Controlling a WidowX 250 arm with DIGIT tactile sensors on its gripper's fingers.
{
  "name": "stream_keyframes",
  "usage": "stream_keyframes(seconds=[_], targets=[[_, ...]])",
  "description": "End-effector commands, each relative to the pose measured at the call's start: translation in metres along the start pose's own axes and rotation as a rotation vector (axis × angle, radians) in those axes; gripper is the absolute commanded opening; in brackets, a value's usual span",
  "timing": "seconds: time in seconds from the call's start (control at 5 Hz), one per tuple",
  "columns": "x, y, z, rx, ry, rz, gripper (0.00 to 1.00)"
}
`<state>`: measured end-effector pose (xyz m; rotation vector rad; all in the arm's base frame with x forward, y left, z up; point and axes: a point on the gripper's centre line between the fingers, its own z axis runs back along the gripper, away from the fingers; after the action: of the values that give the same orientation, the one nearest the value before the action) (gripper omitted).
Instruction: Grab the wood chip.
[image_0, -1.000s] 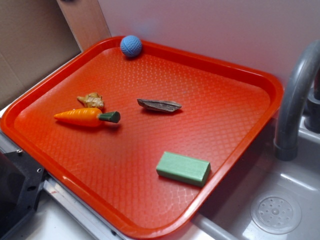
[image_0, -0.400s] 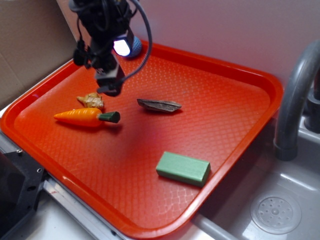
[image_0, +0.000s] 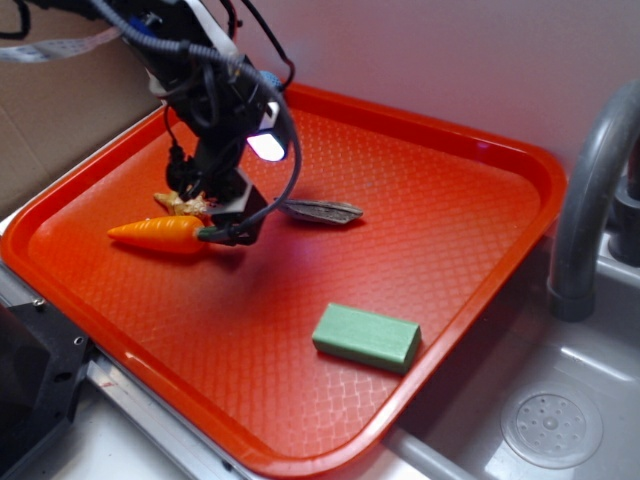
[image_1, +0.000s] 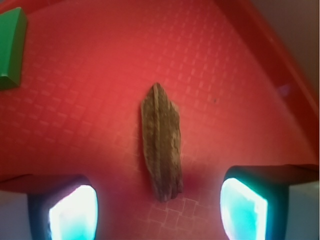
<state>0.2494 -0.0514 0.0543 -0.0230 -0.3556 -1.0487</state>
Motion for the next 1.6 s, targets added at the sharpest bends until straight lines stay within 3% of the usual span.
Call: stream_keyframes(seconds=[0.0,0.4,0.6,1.2,1.4], targets=[[0.017,-0.017,-0.009,-0.024,0.020,0.019,1.00],[0.025,-0.022,-0.027,-0.028,0.087,-0.041,1.00],[0.025,-0.021,-0.028,-0.046,0.088,-0.033,0.00],[0.023,-0.017,-0.025,-0.059,0.073,-0.013,0.00],[0.023,-0.015,-0.019,-0.034,0.082,-0.005,0.00]])
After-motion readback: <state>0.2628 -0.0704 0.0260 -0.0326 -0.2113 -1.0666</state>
